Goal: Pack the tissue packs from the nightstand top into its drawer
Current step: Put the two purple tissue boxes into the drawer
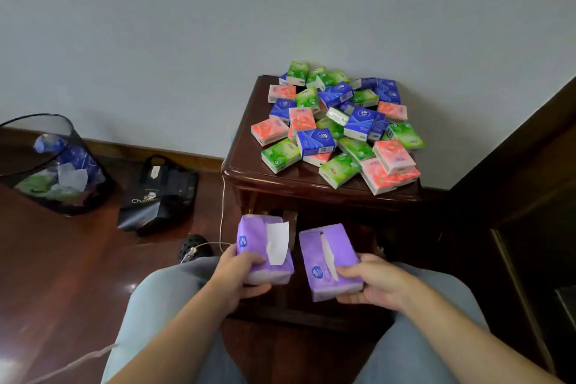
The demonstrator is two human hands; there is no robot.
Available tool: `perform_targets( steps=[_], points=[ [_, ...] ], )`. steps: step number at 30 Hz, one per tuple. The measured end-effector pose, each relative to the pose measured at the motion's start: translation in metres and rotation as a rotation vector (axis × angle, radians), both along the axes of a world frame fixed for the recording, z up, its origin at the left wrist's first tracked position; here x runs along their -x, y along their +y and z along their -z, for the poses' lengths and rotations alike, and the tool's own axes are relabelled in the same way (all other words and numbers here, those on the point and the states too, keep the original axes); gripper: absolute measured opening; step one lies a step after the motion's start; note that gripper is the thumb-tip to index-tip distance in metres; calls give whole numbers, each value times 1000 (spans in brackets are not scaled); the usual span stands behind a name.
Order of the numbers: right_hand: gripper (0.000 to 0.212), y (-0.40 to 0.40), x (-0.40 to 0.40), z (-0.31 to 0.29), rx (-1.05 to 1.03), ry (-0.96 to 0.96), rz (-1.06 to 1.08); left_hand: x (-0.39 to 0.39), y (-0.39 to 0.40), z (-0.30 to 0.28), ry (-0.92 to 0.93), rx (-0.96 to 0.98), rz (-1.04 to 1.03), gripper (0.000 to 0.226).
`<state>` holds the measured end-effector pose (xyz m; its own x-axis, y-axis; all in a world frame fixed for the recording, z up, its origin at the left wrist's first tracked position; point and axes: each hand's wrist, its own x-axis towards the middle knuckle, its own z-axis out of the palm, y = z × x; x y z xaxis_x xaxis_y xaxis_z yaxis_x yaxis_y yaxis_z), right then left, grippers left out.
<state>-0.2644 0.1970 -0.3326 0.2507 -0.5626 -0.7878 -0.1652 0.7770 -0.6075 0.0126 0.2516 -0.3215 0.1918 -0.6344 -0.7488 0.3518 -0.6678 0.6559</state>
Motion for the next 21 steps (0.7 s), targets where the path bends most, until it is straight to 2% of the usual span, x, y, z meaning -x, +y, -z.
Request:
perform_targets(
  steps=[3,7,12,16,19,21],
  points=[
    [35,-9,-6,26,-67,116,118,-1,-1,9,-12,-29,39,34],
    [45,-40,-27,58,-27,256,258,2,-13,27,5,-29,47,40],
    [53,-69,-63,99,76,267,423,7,-24,50,-4,-61,35,45],
    [62,-75,-79,126,171,405,377,7,-33,59,-33,-53,66,44],
    [48,-74,-80,131,227,562,221,9,-34,62,-56,-47,75,42],
    [41,-71,-79,132,243,586,159,11,-32,61,-61,-46,91,43]
  ],
)
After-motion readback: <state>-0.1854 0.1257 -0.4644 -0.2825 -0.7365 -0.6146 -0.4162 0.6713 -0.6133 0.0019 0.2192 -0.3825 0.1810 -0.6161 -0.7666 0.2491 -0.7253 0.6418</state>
